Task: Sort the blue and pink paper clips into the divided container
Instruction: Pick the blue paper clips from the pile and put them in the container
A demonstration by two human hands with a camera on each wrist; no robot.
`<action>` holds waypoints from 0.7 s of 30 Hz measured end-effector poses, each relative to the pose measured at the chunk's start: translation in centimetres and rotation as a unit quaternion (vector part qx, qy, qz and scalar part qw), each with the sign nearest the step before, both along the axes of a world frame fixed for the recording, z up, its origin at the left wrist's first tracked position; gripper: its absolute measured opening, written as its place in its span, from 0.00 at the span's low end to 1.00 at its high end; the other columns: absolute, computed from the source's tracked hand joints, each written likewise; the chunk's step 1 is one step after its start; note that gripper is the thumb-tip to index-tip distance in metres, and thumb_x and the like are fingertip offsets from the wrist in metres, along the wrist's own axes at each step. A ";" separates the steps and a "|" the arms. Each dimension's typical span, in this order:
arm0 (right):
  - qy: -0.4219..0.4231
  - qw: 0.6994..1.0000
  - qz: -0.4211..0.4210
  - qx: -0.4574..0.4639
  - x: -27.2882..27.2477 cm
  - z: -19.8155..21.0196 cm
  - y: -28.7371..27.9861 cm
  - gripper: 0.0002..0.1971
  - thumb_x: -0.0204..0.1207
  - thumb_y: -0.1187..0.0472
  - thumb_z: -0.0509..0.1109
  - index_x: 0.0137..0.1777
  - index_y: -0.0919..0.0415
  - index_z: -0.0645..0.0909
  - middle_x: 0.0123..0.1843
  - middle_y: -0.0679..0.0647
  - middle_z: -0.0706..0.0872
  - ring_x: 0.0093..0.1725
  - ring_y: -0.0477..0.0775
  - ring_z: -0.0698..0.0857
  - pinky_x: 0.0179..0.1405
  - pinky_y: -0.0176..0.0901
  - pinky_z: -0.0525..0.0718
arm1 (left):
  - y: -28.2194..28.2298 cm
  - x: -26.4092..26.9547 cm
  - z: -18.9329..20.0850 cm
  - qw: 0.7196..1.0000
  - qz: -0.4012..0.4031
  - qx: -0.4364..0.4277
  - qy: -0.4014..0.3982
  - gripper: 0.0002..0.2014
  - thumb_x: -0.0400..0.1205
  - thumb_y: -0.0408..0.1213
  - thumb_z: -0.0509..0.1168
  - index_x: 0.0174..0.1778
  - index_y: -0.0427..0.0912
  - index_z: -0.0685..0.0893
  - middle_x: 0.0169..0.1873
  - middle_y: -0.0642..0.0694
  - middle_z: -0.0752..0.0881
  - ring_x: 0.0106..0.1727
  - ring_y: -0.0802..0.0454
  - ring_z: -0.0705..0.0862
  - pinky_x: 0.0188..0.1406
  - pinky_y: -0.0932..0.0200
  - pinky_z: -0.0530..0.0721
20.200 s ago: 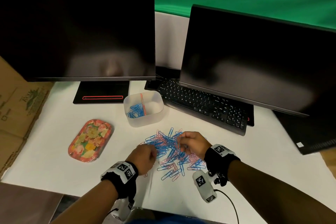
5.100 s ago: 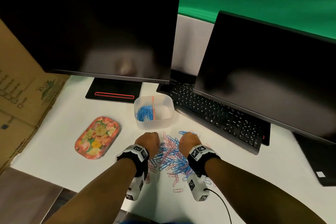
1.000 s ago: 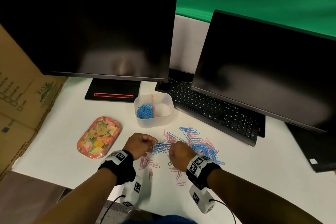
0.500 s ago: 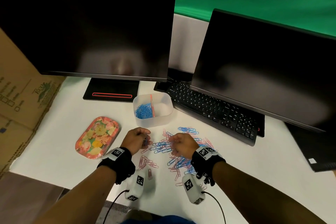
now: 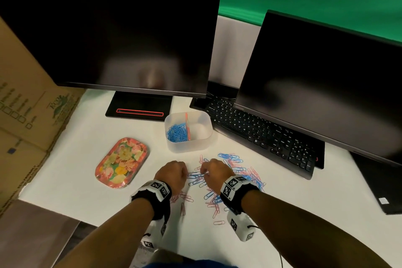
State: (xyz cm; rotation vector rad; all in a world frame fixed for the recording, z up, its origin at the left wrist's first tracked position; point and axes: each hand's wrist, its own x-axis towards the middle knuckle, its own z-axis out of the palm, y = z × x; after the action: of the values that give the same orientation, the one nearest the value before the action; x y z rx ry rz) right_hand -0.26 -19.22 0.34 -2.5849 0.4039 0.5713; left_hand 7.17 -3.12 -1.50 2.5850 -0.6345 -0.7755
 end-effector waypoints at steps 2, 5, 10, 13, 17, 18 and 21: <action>-0.004 1.000 0.014 -0.017 -0.2 0.0 -0.2 0.11 0.78 0.64 0.63 0.55 0.51 0.83 0.60 0.54 0.80 0.59 0.59 0.83 0.57 0.48 0.83 | 0.3 0.2 0.1 1.000 -0.002 0.016 -0.004 0.06 0.77 0.37 0.62 0.42 0.52 0.83 0.50 0.49 0.85 0.52 0.47 0.84 0.53 0.54 0.82; -0.002 0.999 0.032 -0.036 -0.3 0.2 -0.5 0.10 0.79 0.64 0.62 0.55 0.55 0.83 0.59 0.56 0.80 0.58 0.60 0.83 0.56 0.48 0.83 | 0.7 0.5 0.0 1.000 0.011 0.023 -0.004 0.06 0.77 0.36 0.60 0.42 0.51 0.81 0.50 0.48 0.85 0.52 0.46 0.84 0.53 0.53 0.83; 0.032 0.995 0.065 -0.062 -0.2 0.7 -0.3 0.12 0.78 0.67 0.61 0.59 0.59 0.80 0.62 0.58 0.78 0.61 0.62 0.82 0.60 0.51 0.83 | 0.1 0.5 -0.1 0.999 0.002 0.012 -0.030 0.06 0.77 0.41 0.63 0.48 0.49 0.82 0.52 0.47 0.83 0.54 0.45 0.83 0.54 0.53 0.82; 0.029 0.995 0.078 -0.059 -0.2 0.7 -0.1 0.12 0.77 0.67 0.61 0.59 0.60 0.80 0.62 0.59 0.78 0.59 0.63 0.83 0.59 0.52 0.83 | -0.4 0.1 -0.1 0.998 -0.029 0.025 -0.046 0.06 0.77 0.43 0.65 0.48 0.50 0.82 0.52 0.48 0.81 0.54 0.44 0.83 0.52 0.54 0.81; 0.032 0.993 0.082 -0.075 -0.1 0.7 0.3 0.13 0.78 0.67 0.62 0.61 0.61 0.78 0.62 0.59 0.77 0.59 0.62 0.83 0.56 0.51 0.83 | -0.6 0.0 -0.1 0.999 -0.022 0.021 -0.043 0.04 0.78 0.40 0.63 0.45 0.49 0.82 0.51 0.47 0.82 0.51 0.44 0.84 0.51 0.52 0.83; 0.033 0.994 0.080 -0.074 -0.2 0.7 0.3 0.13 0.79 0.66 0.61 0.61 0.61 0.77 0.62 0.59 0.77 0.59 0.62 0.83 0.56 0.51 0.83 | -0.6 0.0 0.0 0.999 -0.020 0.018 -0.039 0.04 0.78 0.39 0.63 0.45 0.49 0.82 0.51 0.47 0.82 0.51 0.44 0.84 0.51 0.52 0.83; 0.021 0.998 0.056 -0.023 -0.6 0.6 -0.2 0.09 0.78 0.64 0.62 0.56 0.60 0.78 0.58 0.58 0.79 0.56 0.60 0.83 0.55 0.50 0.84 | -0.5 0.0 0.3 1.000 -0.013 -0.013 -0.020 0.03 0.78 0.39 0.63 0.44 0.48 0.82 0.47 0.47 0.86 0.50 0.45 0.84 0.49 0.54 0.82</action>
State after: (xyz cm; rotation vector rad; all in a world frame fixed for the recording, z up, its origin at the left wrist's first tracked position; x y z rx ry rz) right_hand -0.82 -19.40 0.94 -2.6570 0.2902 0.6636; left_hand 7.17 -3.65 -1.21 2.5799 -0.6876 -0.7211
